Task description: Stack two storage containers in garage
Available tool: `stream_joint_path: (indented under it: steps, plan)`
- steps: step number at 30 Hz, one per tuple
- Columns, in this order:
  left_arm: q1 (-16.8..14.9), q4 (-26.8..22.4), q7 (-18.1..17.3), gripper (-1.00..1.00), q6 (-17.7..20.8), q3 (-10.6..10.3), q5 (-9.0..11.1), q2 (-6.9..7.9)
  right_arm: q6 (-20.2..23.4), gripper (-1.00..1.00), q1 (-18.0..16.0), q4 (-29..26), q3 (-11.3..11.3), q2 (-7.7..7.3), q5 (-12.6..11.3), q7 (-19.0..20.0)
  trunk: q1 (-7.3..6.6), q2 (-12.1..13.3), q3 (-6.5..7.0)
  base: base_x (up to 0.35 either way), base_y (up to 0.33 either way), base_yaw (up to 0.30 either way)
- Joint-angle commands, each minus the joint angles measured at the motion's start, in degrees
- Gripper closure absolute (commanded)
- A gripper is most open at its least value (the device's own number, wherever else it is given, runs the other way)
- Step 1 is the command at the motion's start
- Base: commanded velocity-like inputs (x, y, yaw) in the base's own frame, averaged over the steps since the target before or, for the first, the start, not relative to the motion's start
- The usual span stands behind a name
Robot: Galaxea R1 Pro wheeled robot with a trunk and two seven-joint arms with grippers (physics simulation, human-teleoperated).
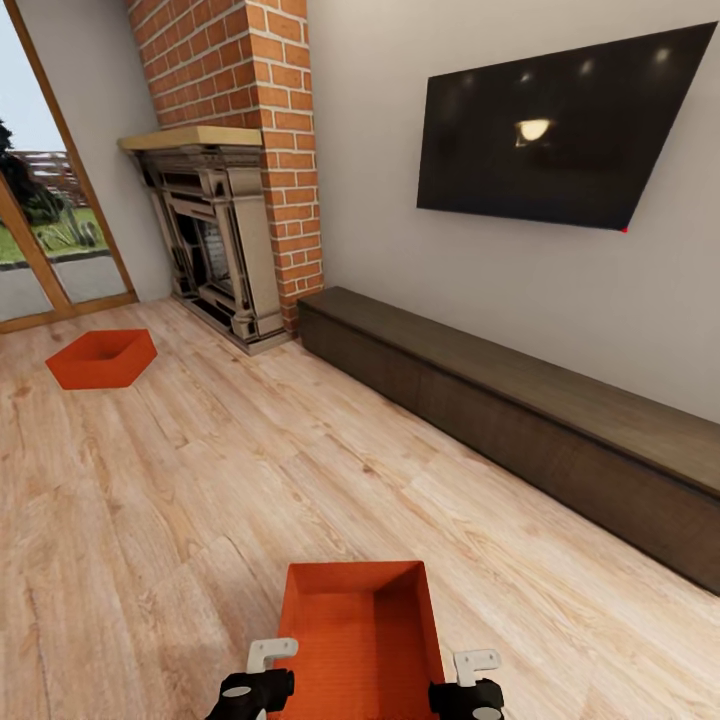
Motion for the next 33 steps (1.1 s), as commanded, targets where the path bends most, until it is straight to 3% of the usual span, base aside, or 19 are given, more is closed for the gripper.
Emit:
stream_joint_path:
  steps: [1,25,33]
  plan:
    - [0.0,-0.1,0.1,-1.00,0.3,0.1,0.0,-0.04,-0.1,-1.00,0.0,0.0,0.5,-0.02,-0.6,-0.3,-0.01,0.0,-0.05,0.000,0.000,0.000]
    - [0.0,-0.1,-0.1,-1.00,0.4,0.1,0.0,-0.21,-0.1,-1.00,0.0,0.0,0.5,0.02,-0.6,-0.2,-0.01,0.0,-0.05,0.000,0.000,0.000]
    - [0.0,-0.1,-0.1,-1.00,0.4,0.1,0.0,-0.16,-0.1,-1.00,0.0,0.0,0.5,0.02,-0.6,-0.2,1.09,-2.0,-0.95,0.000,0.000,0.000]
